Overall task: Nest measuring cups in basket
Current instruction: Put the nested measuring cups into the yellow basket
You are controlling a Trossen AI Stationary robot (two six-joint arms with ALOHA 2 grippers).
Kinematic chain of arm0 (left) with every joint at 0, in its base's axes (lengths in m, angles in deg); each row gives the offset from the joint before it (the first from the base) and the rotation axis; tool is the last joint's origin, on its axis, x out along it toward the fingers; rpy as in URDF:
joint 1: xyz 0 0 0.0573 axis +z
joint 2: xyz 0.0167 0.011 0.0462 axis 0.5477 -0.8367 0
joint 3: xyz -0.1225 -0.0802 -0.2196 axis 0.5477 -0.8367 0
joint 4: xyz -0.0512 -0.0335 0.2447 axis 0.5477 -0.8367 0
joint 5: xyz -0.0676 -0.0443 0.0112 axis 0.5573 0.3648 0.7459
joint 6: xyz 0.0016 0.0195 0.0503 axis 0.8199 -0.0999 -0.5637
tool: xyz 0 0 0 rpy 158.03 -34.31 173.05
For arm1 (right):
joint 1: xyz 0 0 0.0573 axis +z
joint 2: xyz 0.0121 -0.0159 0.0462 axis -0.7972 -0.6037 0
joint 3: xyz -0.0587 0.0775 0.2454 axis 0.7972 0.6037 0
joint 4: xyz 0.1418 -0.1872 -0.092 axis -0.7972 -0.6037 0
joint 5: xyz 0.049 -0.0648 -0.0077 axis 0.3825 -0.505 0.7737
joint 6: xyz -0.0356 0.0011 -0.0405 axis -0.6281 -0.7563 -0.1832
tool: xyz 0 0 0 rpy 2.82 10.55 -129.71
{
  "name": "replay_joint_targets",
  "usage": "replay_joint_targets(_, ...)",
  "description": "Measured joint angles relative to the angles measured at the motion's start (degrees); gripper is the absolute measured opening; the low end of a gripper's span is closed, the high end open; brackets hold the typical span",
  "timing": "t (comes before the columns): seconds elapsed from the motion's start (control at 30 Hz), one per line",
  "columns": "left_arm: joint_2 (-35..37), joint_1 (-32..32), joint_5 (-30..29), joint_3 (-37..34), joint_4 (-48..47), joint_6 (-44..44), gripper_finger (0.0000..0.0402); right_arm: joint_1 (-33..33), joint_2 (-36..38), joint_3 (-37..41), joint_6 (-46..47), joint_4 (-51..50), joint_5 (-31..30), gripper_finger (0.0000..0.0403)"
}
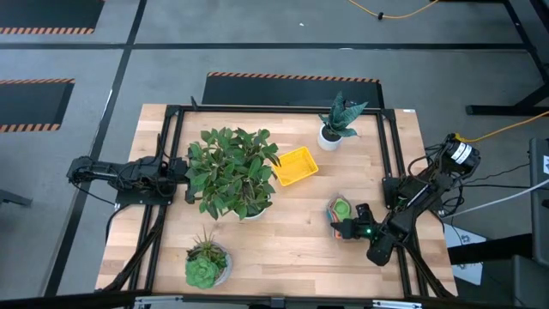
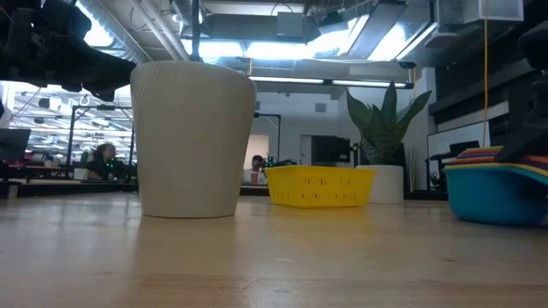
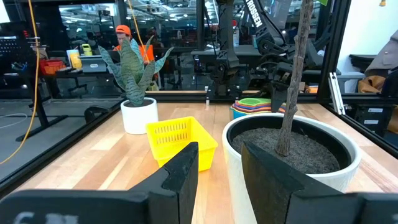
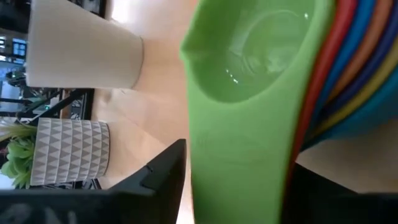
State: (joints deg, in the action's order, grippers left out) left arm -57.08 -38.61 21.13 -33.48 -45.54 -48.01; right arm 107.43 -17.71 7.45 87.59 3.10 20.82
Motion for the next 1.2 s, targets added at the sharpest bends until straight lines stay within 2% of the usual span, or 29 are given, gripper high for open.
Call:
replay_joint_targets(0.17,0.0,0.0,0.0,0.0,0.0,0.0,0.0117,-0.1,0.0,0.0,-5.5,0.0,-3.8,0.0169)
replay_joint_targets(0.37,0.0,0.0,0.0,0.0,0.0,0.0,0.0117,-0.1,0.0,0.0,-7.5,0.5,-4.1,0.0163)
replay_joint_targets(0.63,0.0,0.0,0.0,0.0,0.0,0.0,0.0117,-0.2,0.0,0.0,-7.5,1.0,-4.1,0.0092)
replay_joint_targets(0.73,0.0,0.0,0.0,0.0,0.0,0.0,0.0117,-0.5,0.0,0.0,-7.5,1.0,-4.1,0.0077)
replay_joint_targets(1.03,0.0,0.0,0.0,0.0,0.0,0.0,0.0117,-0.8,0.0,0.0,-7.7,1.0,-4.4,0.0081)
replay_joint_targets(1.2,0.0,0.0,0.0,0.0,0.0,0.0,0.0117,-0.8,0.0,0.0,-9.2,1.8,-7.7,0.0077)
